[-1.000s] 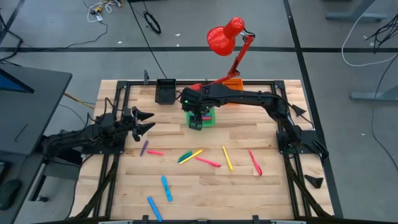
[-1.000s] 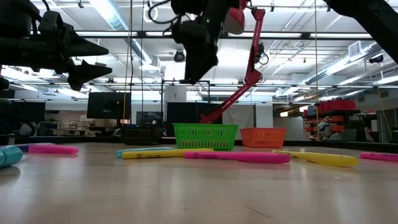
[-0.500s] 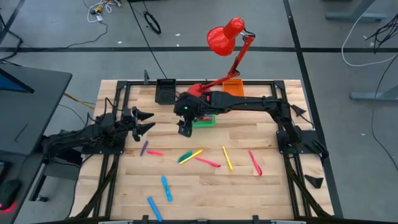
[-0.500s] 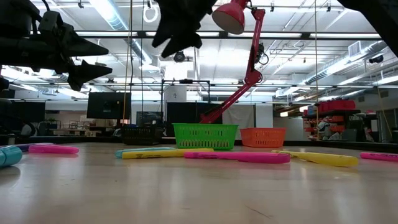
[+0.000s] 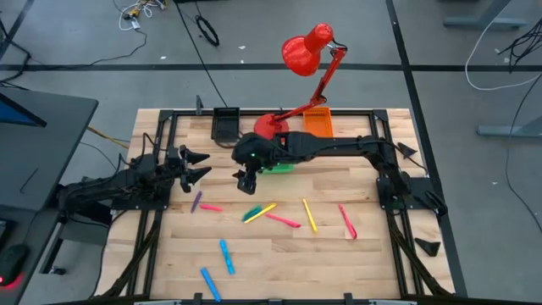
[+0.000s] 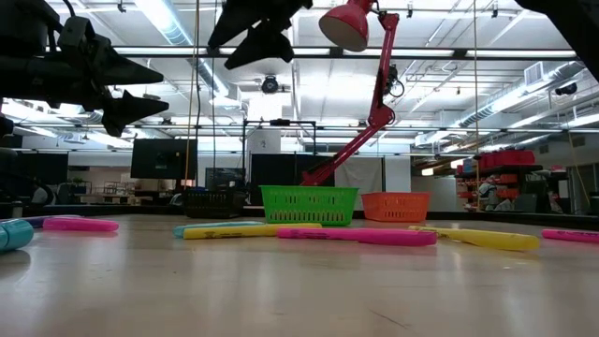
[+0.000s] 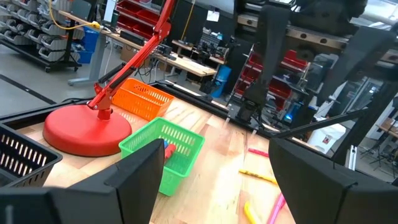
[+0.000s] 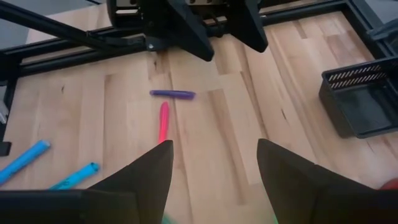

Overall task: Pick & Place Markers
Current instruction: Put the pink pen into the black basket

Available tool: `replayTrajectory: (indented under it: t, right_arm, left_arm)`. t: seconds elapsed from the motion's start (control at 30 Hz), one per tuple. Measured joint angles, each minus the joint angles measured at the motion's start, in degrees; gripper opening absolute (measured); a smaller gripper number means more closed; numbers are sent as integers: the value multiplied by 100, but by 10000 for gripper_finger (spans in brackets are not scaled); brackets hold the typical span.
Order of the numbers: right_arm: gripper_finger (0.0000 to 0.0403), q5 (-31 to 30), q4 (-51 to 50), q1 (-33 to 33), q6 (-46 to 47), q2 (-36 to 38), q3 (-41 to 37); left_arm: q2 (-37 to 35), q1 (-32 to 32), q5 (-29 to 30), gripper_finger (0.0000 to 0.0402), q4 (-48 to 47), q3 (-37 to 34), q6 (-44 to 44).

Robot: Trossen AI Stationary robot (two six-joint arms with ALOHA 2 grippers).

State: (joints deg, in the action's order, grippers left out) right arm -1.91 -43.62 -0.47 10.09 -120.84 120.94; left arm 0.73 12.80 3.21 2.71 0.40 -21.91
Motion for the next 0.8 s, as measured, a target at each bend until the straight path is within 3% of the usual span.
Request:
replayTrajectory:
  t: [0.13, 0.3, 0.8]
  right_arm:
    - [236, -1, 77, -4, 48, 6, -66]
    - [236, 0, 695, -1, 389, 250, -861]
    - [236, -2, 785, 531, 1816, 2244, -3264]
  left_arm:
    - [0, 0, 1, 296, 1, 1, 0]
    - [0, -1, -1, 296, 3, 1, 0]
    - [0, -1, 1, 296, 7, 0, 0]
